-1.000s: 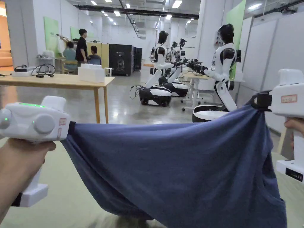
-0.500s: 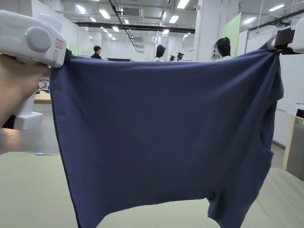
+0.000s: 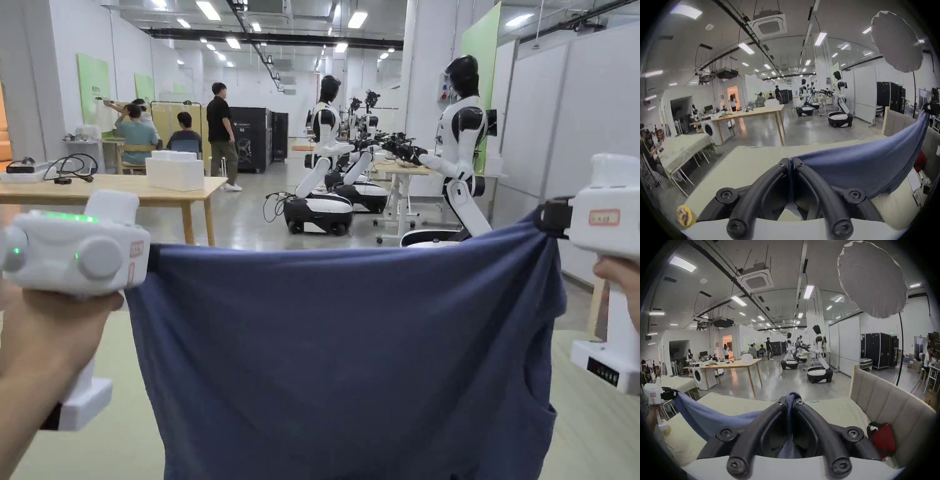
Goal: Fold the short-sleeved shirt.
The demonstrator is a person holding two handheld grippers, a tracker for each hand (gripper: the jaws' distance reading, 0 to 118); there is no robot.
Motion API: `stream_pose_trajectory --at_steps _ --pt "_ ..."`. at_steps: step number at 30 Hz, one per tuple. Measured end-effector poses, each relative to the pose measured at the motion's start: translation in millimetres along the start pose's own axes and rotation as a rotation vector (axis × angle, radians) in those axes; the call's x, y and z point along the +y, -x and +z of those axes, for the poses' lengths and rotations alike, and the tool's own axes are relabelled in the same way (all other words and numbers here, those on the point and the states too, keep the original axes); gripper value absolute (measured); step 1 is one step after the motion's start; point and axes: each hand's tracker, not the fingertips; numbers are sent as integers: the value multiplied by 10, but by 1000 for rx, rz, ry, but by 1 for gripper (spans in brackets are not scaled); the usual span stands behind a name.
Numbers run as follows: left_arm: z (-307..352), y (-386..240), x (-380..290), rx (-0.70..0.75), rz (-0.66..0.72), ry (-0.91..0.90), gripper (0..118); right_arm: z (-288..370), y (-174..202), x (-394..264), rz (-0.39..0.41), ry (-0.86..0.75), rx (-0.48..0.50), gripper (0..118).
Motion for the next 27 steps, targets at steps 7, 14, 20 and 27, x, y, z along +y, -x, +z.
stream_pose_trajectory --at_steps 7,14,20,27 --pt "526 42 -285 -53 10 -29 2 655 -107 -296 35 -16 48 7" --pt "1431 57 -1468 -140 -62 66 2 1679 -129 -1443 124 123 83 7" --pt "2084 150 -3002 -160 -46 299 2 2186 -239 -3126 114 436 85 7" --pt "2158 238 -3857 -162 17 502 10 2350 -371 -4133 30 608 39 9"
